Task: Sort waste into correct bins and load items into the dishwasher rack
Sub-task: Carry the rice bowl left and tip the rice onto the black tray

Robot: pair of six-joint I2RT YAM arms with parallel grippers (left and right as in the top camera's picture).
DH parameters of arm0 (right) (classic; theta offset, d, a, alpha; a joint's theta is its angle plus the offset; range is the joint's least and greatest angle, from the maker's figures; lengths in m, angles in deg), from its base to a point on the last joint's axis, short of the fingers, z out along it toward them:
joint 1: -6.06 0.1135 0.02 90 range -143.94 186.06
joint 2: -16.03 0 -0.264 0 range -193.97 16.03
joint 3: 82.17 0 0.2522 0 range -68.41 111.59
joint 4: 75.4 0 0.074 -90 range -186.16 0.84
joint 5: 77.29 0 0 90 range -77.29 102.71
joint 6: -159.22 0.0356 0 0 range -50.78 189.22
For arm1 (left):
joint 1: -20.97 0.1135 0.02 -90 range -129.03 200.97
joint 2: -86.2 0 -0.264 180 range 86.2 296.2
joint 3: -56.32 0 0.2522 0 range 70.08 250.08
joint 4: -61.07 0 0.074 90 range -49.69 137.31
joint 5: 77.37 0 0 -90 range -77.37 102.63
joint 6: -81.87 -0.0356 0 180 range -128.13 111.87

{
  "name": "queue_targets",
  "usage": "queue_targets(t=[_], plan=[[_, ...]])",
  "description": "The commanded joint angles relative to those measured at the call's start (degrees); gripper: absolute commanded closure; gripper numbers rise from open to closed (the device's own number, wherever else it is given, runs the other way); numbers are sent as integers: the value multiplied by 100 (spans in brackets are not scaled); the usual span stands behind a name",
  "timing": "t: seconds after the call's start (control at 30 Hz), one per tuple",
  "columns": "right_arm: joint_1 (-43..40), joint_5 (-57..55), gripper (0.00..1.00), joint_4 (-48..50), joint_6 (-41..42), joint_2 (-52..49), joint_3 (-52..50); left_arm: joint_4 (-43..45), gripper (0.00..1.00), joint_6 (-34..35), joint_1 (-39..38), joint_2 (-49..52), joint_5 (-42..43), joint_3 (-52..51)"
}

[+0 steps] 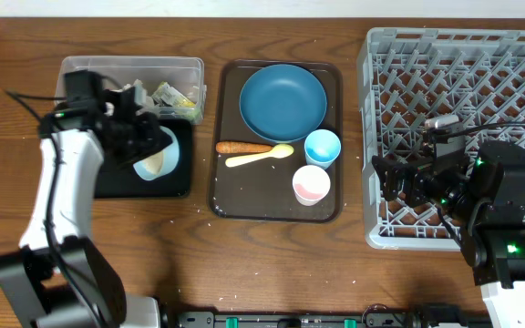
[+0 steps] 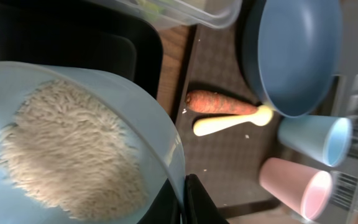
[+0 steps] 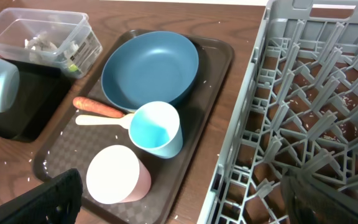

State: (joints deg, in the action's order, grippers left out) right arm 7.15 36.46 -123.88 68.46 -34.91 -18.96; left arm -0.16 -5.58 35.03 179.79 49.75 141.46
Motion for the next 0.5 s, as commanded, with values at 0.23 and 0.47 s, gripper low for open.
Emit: queue_targets(t=[0.23,0.47], plan=[[-59,0,1,-44,-107,2,111,13,94,-876,1239,925,2750,107],[-59,-2,1,-44,-109,2,111,-50,94,-868,1755,907,3877,107]])
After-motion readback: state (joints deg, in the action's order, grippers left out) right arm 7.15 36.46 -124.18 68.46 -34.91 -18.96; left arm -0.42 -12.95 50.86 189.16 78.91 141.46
